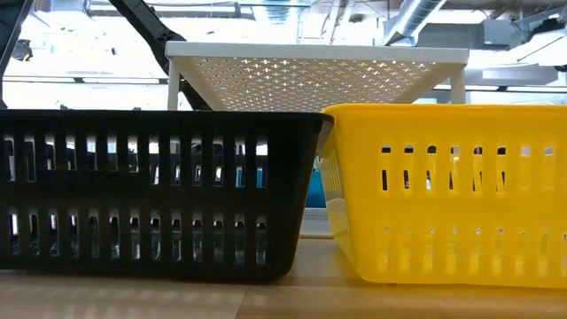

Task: Pick & Place Office Desk Supplies
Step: Put the crayon box into the blue bin

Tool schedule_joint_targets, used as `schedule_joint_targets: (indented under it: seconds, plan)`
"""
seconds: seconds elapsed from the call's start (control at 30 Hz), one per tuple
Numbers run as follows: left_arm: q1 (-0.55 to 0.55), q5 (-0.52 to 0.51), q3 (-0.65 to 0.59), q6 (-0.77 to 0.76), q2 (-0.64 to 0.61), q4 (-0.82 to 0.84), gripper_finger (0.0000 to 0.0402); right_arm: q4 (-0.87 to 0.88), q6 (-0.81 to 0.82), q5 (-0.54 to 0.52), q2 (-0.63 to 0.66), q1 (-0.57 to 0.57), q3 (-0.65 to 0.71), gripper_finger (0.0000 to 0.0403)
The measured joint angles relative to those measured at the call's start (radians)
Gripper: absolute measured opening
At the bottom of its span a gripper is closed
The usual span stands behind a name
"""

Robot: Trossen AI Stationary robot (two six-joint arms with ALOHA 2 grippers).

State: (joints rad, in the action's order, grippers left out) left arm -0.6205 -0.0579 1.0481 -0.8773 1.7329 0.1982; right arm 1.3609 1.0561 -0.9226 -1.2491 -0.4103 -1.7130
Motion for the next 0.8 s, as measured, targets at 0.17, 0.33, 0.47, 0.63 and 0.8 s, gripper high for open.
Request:
schedule_joint_targets:
  seconds: [0.17,0.33,0.47,0.63,0.8]
  plan:
    - [0.000,0.001,-0.001,-0.024,0.000,-0.013,0.0000,0.000,0.001,-0.008,0.000,0.000,0.000,0.0103]
    - [0.000,0.033,-0.002,-0.043,0.002,-0.055,0.0000,0.000,0.007,-0.021,0.000,0.000,0.000,0.0103]
    - [0.000,0.081,-0.002,-0.044,0.002,-0.069,0.0000,0.000,0.008,-0.021,0.000,0.000,0.000,0.0103]
    - [0.010,0.150,-0.003,-0.027,0.002,-0.122,0.0000,0.000,0.007,-0.021,0.000,0.000,0.000,0.0103]
    - [0.023,0.161,-0.003,-0.004,0.002,-0.137,0.0000,0.000,0.008,-0.022,0.000,-0.001,0.000,0.0103]
